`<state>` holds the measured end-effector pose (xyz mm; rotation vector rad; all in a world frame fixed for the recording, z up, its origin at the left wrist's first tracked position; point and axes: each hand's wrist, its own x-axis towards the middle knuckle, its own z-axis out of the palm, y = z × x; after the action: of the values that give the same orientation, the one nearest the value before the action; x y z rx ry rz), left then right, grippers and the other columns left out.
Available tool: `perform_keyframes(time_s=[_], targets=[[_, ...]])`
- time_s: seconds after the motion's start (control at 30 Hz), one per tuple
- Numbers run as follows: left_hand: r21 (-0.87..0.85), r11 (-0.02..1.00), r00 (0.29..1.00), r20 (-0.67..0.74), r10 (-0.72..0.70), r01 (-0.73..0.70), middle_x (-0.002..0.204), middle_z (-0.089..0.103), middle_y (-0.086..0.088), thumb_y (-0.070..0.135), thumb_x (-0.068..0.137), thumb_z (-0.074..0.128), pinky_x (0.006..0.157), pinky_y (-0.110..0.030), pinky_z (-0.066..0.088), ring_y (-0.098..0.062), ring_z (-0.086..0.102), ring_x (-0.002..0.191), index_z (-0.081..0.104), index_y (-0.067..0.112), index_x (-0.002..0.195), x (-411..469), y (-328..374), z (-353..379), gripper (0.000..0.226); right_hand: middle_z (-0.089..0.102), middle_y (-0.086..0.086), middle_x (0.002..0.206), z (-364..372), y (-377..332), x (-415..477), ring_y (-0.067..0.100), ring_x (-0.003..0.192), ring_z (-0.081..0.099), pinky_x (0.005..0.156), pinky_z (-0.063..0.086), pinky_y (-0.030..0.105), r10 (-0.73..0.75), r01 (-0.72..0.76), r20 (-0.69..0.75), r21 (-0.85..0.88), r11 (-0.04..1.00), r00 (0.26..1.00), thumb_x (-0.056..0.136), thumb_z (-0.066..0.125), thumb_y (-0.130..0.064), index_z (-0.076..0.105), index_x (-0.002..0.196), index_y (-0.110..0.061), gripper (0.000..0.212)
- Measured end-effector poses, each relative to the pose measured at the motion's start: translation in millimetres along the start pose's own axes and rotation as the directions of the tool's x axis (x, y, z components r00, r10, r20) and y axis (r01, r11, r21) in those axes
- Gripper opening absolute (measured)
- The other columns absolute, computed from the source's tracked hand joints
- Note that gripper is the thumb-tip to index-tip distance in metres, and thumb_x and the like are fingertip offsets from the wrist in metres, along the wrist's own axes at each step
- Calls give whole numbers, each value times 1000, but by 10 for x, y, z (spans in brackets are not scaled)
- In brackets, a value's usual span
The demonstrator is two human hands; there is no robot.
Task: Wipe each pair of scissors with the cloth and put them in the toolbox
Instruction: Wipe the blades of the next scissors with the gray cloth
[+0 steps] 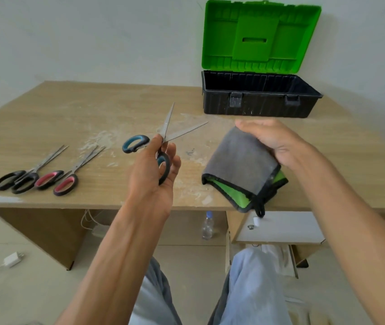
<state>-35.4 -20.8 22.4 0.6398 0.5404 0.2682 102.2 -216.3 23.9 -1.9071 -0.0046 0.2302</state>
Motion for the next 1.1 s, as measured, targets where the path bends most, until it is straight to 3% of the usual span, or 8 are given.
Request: perform_keyframes(time_s=[0.1, 0.2, 0.33, 0.4, 0.57, 0.8, 0.93, 1.1], targets=[[22, 1000, 1000, -8, 9, -9, 89, 67, -4, 18, 96, 62, 62, -25, 55, -9, 68, 69, 64, 10, 95, 86, -51, 24, 9, 61, 0, 133, -26, 185, 128, 24, 123, 59, 105, 50, 46, 14, -13, 0, -365, 931, 1000, 85, 85, -39, 64, 139, -30, 59], [106, 994, 1000, -15, 10, -8, 85, 68, 1, 19, 95, 63, 67, -26, 52, -9, 67, 77, 66, 13, 95, 187, -110, 26, 7, 60, 10, 146, -43, 296, 143, 29, 130, 59, 99, 50, 39, -80, 54, -34, -484, 873, 996, 87, 86, -27, 53, 150, -27, 71], [204, 978, 998, -26, 59, -52, 86, 66, 6, 25, 89, 70, 69, -24, 47, -9, 59, 82, 71, 17, 102, 319, -206, 56, 15, 68, 6, 132, 62, 324, -11, 22, 119, 65, 97, 53, 32, -362, 183, -150, -653, 735, 920, 90, 82, -27, 61, 139, -19, 54], [211, 974, 996, -19, 90, -84, 82, 65, 8, 25, 88, 71, 64, -23, 45, -8, 58, 76, 70, 20, 97, 351, -258, 98, 11, 74, 2, 114, 162, 256, -198, 17, 99, 71, 87, 59, 24, -412, 308, -110, -501, 809, 905, 98, 73, -28, 72, 120, -14, 27], [142, 983, 993, 1, 119, -118, 74, 70, 4, 20, 86, 74, 60, -22, 50, -8, 63, 65, 72, 9, 104, 307, -364, 275, 21, 82, 3, 95, 516, 77, -641, 15, 84, 80, 70, 64, 24, -203, 201, 225, 34, 979, 953, 95, 69, -46, 77, 113, -16, 36], [218, 958, 982, 51, 181, -188, 100, 74, 3, 34, 86, 74, 83, -27, 55, -8, 68, 95, 69, 14, 109, 290, -318, 298, 31, 83, 13, 88, 429, 27, -603, 21, 74, 77, 58, 60, 20, -244, 224, 72, 212, 951, 967, 87, 84, -14, 81, 100, -12, 14], [237, 925, 955, 75, 288, -298, 81, 69, 1, 24, 90, 71, 70, -23, 54, -10, 64, 78, 71, 15, 91, 366, -288, 225, 9, 83, 13, 89, 230, 24, -549, 19, 74, 78, 57, 59, 18, -227, 217, 16, 243, 946, 974, 86, 84, -13, 81, 106, -5, 22], [415, 843, 931, 271, 245, -342, 72, 72, -2, 21, 80, 81, 62, -19, 53, -9, 64, 66, 77, 9, 86, 369, -448, 312, 14, 83, 11, 87, 54, 9, -479, 11, 69, 76, 57, 58, 16, -209, 226, -90, 292, 929, 974, 87, 84, -14, 81, 109, -3, 25]])
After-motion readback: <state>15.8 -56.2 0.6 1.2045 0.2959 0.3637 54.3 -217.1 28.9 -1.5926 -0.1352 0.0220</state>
